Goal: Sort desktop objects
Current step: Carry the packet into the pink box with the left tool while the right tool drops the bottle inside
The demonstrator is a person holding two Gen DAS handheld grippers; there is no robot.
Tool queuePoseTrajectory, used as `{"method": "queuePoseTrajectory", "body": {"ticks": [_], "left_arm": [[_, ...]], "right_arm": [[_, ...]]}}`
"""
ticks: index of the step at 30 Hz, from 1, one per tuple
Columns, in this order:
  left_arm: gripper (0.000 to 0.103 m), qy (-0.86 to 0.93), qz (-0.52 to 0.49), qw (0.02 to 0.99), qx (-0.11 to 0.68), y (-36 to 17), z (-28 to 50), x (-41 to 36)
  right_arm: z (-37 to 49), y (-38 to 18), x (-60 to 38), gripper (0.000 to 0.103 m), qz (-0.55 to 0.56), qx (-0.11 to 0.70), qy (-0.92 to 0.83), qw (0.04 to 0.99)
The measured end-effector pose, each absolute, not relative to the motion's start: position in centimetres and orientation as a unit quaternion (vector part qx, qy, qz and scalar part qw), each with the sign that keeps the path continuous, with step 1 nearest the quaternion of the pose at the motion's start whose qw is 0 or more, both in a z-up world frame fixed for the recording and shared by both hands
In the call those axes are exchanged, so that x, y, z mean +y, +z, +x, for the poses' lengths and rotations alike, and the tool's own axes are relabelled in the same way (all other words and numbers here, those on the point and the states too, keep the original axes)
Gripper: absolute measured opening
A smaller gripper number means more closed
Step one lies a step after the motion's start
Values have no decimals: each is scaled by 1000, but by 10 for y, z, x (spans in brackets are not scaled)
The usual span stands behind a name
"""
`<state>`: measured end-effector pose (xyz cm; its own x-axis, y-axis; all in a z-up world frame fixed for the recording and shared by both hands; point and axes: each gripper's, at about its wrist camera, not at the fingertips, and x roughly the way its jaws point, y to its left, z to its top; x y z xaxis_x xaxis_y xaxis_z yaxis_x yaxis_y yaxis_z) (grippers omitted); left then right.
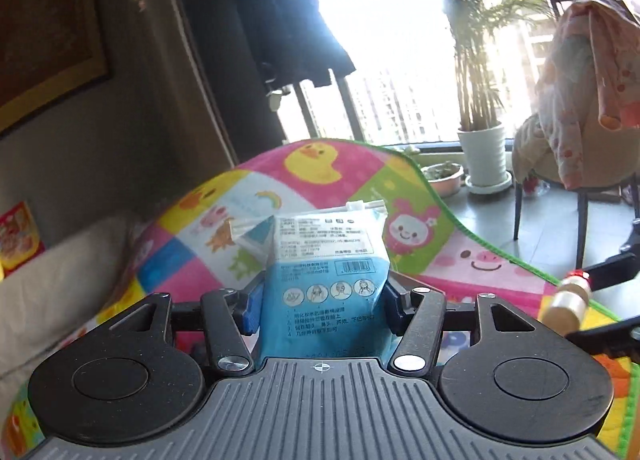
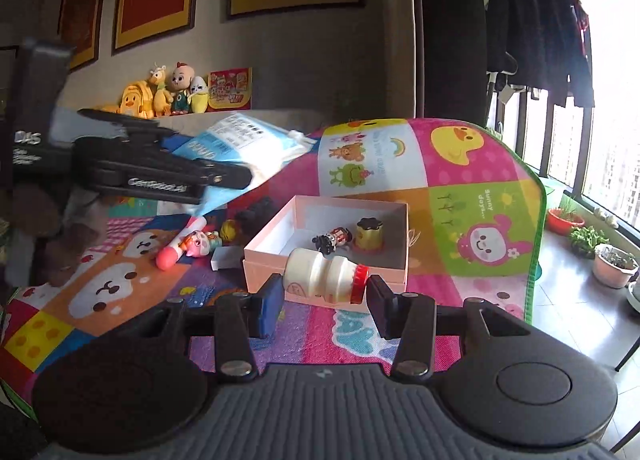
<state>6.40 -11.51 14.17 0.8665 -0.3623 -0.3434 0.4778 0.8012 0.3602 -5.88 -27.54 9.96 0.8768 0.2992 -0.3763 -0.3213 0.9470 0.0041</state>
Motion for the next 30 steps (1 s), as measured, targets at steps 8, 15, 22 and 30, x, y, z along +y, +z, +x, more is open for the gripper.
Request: {"method": "queuePoseTrajectory", "body": {"ticks": [8, 15, 22, 30], "left_arm": [[96, -180, 194, 943, 200, 88, 96, -93], [100, -155, 56, 943, 289, 49, 54, -24], [101, -119, -22, 943, 309, 39, 42, 18], [103, -51, -3, 955, 291, 29, 34, 49]], "right_arm": [[-42, 82, -287, 45, -24, 226, 132, 965], [-13, 85, -278, 45, -18, 253, 149, 956], [62, 143, -228, 45, -36, 211, 187, 959], [115, 150, -193, 58, -11, 240, 169, 956]]}}
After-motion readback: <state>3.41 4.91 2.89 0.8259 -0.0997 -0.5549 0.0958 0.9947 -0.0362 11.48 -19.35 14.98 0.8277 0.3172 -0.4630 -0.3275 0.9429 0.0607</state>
